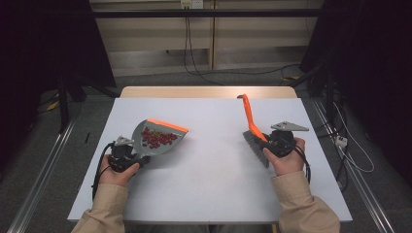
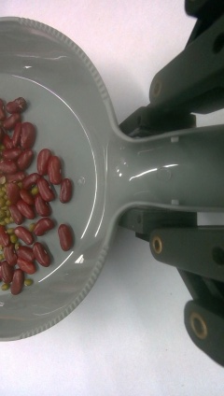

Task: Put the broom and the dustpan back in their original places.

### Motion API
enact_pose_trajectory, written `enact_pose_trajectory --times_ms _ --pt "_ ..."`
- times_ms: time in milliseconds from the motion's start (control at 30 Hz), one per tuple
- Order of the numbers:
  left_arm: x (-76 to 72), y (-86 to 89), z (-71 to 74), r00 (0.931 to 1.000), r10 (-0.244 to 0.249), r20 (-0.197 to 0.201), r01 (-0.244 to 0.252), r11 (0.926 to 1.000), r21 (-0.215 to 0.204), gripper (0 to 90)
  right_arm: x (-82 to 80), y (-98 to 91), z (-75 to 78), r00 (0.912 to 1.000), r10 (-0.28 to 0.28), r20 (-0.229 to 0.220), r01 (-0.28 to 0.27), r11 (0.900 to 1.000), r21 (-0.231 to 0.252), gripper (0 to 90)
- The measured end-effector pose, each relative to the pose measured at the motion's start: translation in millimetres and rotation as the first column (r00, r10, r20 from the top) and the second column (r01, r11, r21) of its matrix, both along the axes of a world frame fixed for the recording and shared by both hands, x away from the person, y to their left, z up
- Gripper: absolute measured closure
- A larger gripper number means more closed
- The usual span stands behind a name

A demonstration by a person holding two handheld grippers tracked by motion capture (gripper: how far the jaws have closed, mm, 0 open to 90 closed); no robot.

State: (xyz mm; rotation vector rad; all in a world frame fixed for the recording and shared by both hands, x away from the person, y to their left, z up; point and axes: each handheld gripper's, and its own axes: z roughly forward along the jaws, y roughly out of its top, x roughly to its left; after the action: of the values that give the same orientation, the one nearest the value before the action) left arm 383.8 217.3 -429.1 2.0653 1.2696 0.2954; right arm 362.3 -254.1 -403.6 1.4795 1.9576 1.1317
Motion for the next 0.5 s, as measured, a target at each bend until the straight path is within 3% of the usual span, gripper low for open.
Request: enact_pose_trajectory --times_ms 200,500 --pt "3.6 2.4 -2.9 0.9998 0.011 -0.018 -0.011 0.9999 0.007 64.0 0.7 -4.5 -1.8 0.9999 -0.012 -0.004 0.012 0.9999 0.001 71.2" --pt "5.0 4.7 -6.8 0.9983 0.057 -0.014 -0.057 0.9977 0.037 64.0 0.4 -5.3 -2.2 0.9999 -0.014 -0.004 0.014 0.9999 -0.002 71.2"
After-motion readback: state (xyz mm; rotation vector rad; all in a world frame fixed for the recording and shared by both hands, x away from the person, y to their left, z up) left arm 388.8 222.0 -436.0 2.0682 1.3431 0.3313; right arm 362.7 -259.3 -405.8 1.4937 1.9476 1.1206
